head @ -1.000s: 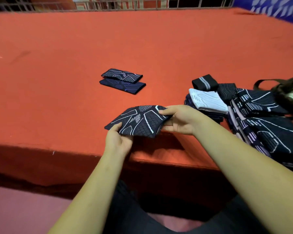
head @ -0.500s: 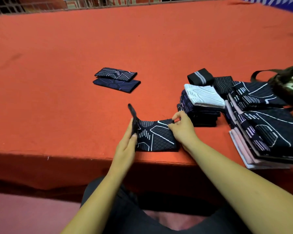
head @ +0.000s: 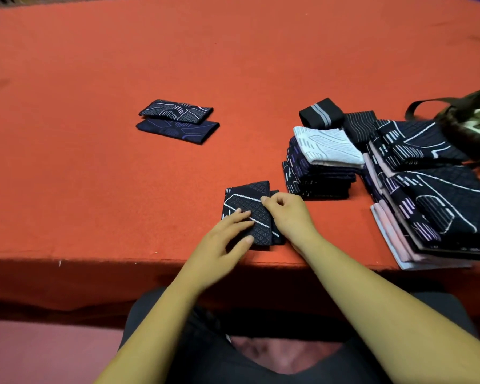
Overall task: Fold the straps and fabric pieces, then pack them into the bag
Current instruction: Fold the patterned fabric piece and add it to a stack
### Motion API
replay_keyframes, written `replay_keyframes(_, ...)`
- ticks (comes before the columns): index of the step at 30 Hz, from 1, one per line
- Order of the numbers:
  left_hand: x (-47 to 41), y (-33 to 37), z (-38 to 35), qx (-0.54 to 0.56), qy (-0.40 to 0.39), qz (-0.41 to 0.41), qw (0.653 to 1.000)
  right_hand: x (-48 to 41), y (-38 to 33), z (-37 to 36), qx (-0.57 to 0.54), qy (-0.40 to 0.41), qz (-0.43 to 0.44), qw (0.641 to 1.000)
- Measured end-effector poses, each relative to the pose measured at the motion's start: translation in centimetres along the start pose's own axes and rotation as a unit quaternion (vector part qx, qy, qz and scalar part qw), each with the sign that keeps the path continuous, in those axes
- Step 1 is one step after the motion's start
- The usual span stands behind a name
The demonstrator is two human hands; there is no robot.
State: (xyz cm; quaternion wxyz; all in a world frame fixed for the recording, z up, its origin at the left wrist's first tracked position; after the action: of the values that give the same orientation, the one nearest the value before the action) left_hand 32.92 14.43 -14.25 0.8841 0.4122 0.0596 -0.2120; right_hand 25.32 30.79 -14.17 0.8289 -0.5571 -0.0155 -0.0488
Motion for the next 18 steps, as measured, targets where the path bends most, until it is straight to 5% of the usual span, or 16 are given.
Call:
replay_keyframes(7,-0.8,-1.0,1.8,0.143,0.130,0.098,0.976,1.4,-1.4,0.5,-0.004,0.033,0.057,0.998)
replay_keyframes(12,-2.6,-0.3,2.3,0.347,0.222,0.221,0.884,2.8,-6.1,2.2,-0.063,-0.031,0.143,0.987)
replay_keyframes(18,-6.4,4.2,3.5,0.360,0.255,0.154,0.884,1.0,-8.8,5.4,0.000,0.004,0.127,0.992)
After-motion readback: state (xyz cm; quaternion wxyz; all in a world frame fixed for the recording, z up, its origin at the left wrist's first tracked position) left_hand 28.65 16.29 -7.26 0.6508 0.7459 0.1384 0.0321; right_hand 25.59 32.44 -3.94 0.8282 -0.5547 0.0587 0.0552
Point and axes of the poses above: each hand's wrist, its own x-axis away from the middle knuckle, its own z-axis out of the back of the hand, y = z × x, the point moved 5 cm from there along -x, towards the middle knuckle, and after that the axes turned 4 degrees about -z, right-handed, at the moved point
